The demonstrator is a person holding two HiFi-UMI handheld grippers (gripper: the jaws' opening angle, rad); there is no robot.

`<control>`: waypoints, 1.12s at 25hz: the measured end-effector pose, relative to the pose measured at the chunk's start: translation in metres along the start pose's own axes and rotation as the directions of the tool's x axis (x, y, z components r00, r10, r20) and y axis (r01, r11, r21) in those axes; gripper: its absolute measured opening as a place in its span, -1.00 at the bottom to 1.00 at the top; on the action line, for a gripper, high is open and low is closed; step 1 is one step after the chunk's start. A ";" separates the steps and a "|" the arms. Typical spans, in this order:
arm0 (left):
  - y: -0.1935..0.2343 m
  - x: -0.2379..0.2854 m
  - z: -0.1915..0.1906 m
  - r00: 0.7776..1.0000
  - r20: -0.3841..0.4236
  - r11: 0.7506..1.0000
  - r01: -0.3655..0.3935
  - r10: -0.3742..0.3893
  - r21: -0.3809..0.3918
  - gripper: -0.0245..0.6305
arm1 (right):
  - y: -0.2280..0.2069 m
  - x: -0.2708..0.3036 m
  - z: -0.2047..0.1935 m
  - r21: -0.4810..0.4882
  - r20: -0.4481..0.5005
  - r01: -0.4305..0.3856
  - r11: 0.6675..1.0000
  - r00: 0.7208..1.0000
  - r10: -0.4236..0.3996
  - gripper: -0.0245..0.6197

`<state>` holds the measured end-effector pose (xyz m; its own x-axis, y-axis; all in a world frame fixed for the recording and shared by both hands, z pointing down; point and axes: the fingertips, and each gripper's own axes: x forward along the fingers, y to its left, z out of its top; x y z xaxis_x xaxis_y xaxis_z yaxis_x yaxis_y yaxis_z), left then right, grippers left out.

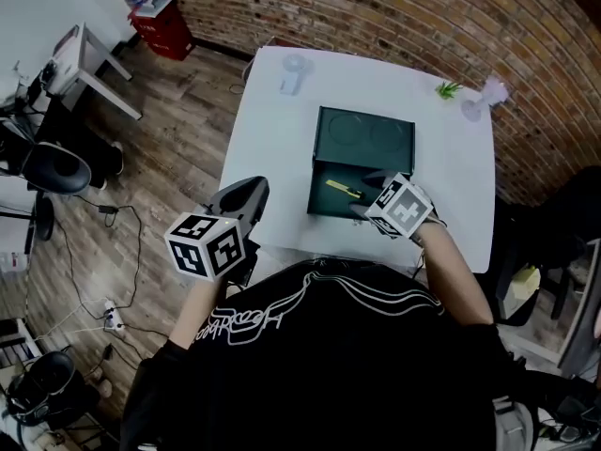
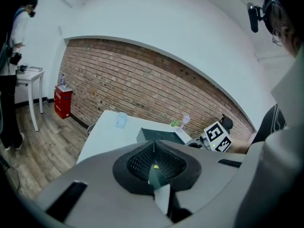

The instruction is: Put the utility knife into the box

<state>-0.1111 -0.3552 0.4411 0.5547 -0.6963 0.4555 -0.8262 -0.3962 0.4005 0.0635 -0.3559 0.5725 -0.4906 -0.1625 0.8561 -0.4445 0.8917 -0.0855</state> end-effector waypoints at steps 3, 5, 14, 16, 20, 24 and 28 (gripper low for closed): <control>-0.007 -0.008 0.008 1.000 -0.001 1.000 0.029 -0.029 0.010 -0.82 | 0.015 -0.033 0.029 0.081 0.173 -0.026 0.996 0.985 0.012 -0.24; -0.014 -0.014 0.012 0.999 0.001 0.998 0.054 -0.054 0.014 -0.82 | 0.027 -0.057 0.051 0.131 0.306 -0.060 0.990 0.952 0.017 -0.27; -0.055 -0.022 0.032 0.981 0.031 0.980 0.187 -0.190 0.073 -0.82 | 0.064 -0.129 0.083 0.176 0.631 -0.149 0.973 0.776 0.004 -0.91; -0.062 -0.026 0.030 0.975 0.033 0.973 0.215 -0.218 0.087 -0.82 | 0.078 -0.136 0.086 0.120 0.651 -0.147 0.982 0.758 0.034 -0.91; -0.064 -0.023 0.020 0.972 0.024 0.970 0.230 -0.232 0.074 -0.82 | 0.093 -0.153 0.094 0.071 0.709 -0.164 0.984 0.702 0.066 -0.91; -0.073 -0.026 0.018 0.965 0.032 0.964 0.255 -0.258 0.081 -0.82 | 0.082 -0.161 0.095 0.161 0.746 -0.199 0.967 0.665 0.013 -0.92; -0.083 -0.033 0.027 0.961 0.056 0.958 0.263 -0.270 0.116 -0.82 | 0.078 -0.171 0.101 0.203 0.773 -0.218 0.955 0.635 -0.019 -0.92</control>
<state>-0.0639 -0.3154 0.3718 0.7510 -0.5956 0.2851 -0.6572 -0.6319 0.4109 0.0370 -0.3018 0.3678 -0.8818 -0.4468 0.1512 -0.4696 0.8011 -0.3712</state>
